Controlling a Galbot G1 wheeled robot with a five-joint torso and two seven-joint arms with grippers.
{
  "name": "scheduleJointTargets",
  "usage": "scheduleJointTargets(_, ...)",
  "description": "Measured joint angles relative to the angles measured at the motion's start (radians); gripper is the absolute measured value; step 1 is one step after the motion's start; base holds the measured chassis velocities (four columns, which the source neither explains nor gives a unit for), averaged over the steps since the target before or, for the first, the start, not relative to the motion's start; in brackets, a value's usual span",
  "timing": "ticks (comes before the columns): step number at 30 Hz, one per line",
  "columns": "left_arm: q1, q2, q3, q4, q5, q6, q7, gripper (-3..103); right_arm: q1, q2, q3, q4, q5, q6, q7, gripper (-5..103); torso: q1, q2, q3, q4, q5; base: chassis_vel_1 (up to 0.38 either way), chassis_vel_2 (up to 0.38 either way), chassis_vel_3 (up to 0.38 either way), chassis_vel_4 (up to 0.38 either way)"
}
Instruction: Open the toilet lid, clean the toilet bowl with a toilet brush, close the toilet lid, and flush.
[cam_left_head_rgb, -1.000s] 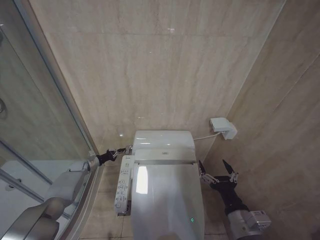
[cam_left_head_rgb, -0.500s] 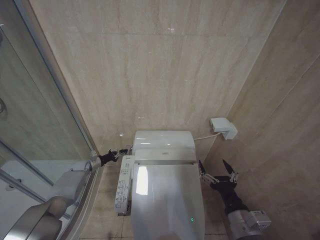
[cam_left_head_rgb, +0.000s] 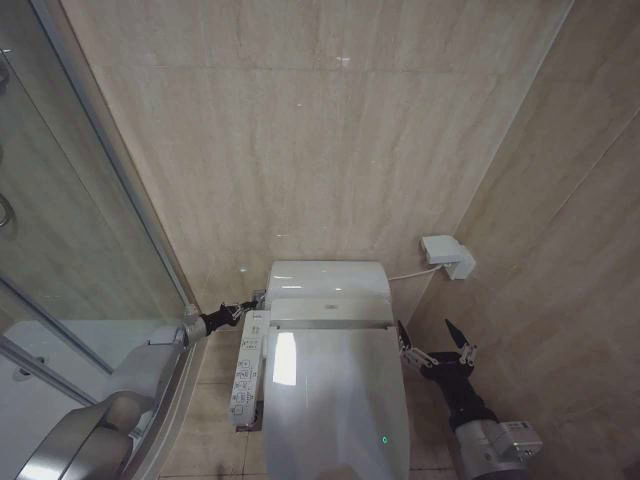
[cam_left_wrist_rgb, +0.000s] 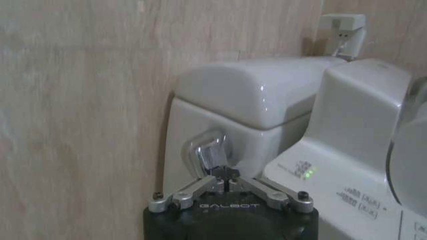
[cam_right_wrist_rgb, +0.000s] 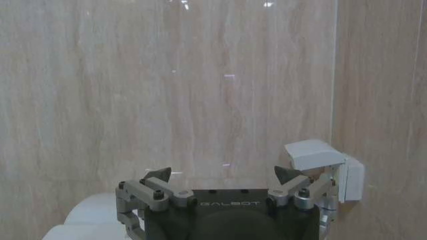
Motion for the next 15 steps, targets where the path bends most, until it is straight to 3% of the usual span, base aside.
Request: scheduleJointTargets(15, 0.006, -0.023, -0.074, 0.036, 0.002, 0.031, -0.022, 0, 0.0, 0.0, 0.0, 0.0, 0.0, 0.0, 0.0, 100, 0.0, 0.0, 0.0, 0.0003, 0.0003, 0.0, 0.0, 0.0, 0.0)
